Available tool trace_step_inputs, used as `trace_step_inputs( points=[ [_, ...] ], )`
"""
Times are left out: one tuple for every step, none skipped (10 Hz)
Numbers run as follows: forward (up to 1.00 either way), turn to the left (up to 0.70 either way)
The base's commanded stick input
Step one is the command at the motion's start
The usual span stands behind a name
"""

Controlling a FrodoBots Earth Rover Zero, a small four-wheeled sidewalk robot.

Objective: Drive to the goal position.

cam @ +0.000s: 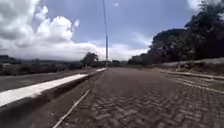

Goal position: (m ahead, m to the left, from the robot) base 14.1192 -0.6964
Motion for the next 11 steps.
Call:
trace_step_inputs(
  points=[
    [1.00,0.00],
    [1.00,0.00],
    [1.00,0.00],
    [1.00,0.00],
    [1.00,0.00],
    [1.00,0.00],
    [1.00,0.00],
    [1.00,0.00],
    [1.00,0.00],
    [1.00,0.00],
    [1.00,0.00]
  ],
)
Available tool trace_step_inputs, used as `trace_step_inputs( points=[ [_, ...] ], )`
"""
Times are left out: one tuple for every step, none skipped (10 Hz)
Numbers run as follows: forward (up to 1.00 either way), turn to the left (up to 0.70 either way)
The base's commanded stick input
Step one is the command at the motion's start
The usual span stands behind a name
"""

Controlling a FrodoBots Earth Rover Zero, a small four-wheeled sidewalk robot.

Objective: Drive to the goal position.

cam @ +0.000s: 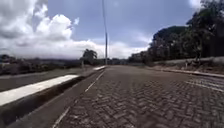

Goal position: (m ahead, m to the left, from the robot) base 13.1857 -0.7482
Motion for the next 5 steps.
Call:
trace_step_inputs(
  points=[
    [1.00,0.00],
    [1.00,0.00],
    [1.00,0.00],
    [1.00,0.00],
    [1.00,0.00]
  ],
)
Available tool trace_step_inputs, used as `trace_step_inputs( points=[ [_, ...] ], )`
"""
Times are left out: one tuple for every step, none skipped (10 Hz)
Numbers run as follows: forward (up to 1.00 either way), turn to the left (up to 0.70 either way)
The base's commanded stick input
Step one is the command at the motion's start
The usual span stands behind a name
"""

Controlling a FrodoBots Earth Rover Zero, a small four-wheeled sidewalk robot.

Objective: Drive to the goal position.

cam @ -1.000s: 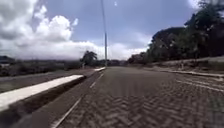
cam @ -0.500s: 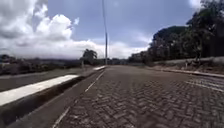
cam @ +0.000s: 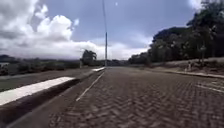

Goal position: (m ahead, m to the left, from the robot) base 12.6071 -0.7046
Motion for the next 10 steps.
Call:
trace_step_inputs(
  points=[
    [1.00,0.00],
    [1.00,0.00],
    [1.00,0.00],
    [1.00,0.00],
    [1.00,0.00],
    [1.00,0.00],
    [1.00,0.00],
    [1.00,0.00],
    [1.00,0.00],
    [1.00,0.00]
  ],
)
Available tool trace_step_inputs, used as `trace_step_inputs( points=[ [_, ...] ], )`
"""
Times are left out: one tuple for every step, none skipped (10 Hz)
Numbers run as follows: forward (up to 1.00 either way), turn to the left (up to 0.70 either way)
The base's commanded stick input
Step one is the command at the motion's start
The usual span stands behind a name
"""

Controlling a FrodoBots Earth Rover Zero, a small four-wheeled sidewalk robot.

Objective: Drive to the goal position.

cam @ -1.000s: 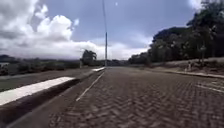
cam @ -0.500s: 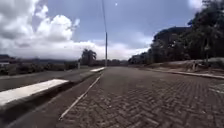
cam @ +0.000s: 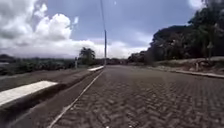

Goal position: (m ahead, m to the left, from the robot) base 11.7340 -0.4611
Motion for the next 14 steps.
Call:
trace_step_inputs(
  points=[
    [1.00,0.00],
    [1.00,0.00],
    [1.00,0.00],
    [1.00,0.00],
    [1.00,0.00],
    [1.00,0.00],
    [1.00,0.00],
    [1.00,0.00],
    [1.00,0.00],
    [1.00,0.00],
    [1.00,0.00],
    [1.00,0.00],
    [1.00,0.00],
    [1.00,0.00]
  ],
)
